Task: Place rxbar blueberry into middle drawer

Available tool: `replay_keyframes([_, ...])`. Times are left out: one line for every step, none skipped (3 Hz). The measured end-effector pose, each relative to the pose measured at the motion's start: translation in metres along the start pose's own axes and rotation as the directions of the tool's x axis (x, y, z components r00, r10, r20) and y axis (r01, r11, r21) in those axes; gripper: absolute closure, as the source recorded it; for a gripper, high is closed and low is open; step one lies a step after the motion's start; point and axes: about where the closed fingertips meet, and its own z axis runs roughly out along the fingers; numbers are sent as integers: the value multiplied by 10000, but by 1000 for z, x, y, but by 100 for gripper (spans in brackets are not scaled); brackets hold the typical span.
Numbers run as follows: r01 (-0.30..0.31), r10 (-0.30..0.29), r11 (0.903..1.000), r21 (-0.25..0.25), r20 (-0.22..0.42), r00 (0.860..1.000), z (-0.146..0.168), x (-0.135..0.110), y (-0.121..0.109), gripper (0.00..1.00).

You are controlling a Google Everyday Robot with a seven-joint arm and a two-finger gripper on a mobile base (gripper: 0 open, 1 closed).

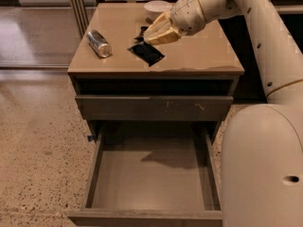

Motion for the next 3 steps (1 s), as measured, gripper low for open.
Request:
replay_keyframes([418, -415, 9983, 406, -75, 9991, -15, -16, 13, 100])
replay_keyframes([687, -683, 9950, 719, -80, 9976, -35, -48, 51, 100])
replay_keyframes([288, -285, 9993, 244, -94, 9995, -20, -36, 72, 100])
